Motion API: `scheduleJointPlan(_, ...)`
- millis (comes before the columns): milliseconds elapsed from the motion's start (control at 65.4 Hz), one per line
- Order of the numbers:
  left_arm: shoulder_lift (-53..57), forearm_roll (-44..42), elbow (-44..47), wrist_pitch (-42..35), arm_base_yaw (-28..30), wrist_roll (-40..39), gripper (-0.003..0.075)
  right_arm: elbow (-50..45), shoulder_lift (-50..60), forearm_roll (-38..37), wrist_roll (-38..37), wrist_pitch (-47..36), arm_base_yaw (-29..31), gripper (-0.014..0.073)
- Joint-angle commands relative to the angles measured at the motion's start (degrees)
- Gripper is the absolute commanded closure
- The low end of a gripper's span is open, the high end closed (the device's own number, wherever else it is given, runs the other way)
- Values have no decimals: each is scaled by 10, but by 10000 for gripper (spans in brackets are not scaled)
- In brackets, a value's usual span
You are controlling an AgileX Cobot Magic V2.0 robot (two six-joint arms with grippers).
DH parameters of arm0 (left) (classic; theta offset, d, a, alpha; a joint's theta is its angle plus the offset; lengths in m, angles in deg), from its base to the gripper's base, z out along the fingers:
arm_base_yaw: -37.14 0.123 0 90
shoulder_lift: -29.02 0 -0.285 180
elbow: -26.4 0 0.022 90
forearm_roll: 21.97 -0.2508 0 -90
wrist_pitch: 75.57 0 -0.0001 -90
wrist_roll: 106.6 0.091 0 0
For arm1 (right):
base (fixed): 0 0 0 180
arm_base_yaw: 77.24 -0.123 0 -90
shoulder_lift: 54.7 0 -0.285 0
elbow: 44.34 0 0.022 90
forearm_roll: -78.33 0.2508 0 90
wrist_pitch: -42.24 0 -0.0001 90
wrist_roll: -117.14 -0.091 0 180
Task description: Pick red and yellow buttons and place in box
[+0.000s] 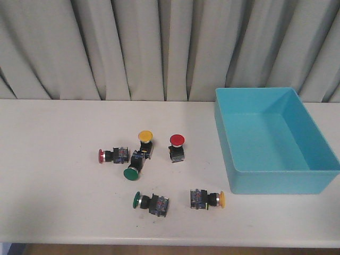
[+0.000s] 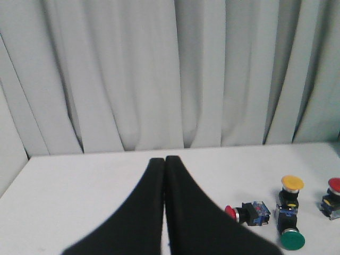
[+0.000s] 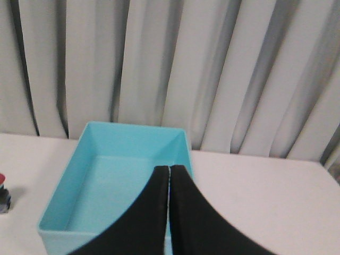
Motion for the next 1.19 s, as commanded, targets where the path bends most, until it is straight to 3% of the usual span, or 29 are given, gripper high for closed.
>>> scheduleJointPlan(0,-62,4,-53,14,-2,-4,727,51,-57,16,5,19,1,596)
scheduleJointPlan(275,-181,4,-60,91,-2,-4,727,54,-173,58,5,87,1,596)
scheduleJointPlan(596,-232,4,-60,92,-2,-4,699,54,-219,64,5,94,1,570)
scheduleJointPlan(749,-244,4,-60,81,-2,-4,549,54,-232,64,8,102,1,447)
scheduleJointPlan(994,-259,7,-60,77,-2,31,202,54,-251,64,8,104,1,102)
scheduleJointPlan(1086,-259,31,-61,81,-7,43,148,54,-252,64,8,104,1,25)
scheduleJointPlan(1178,-259,63,-61,79,-32,94,143,54,-252,64,8,104,1,8)
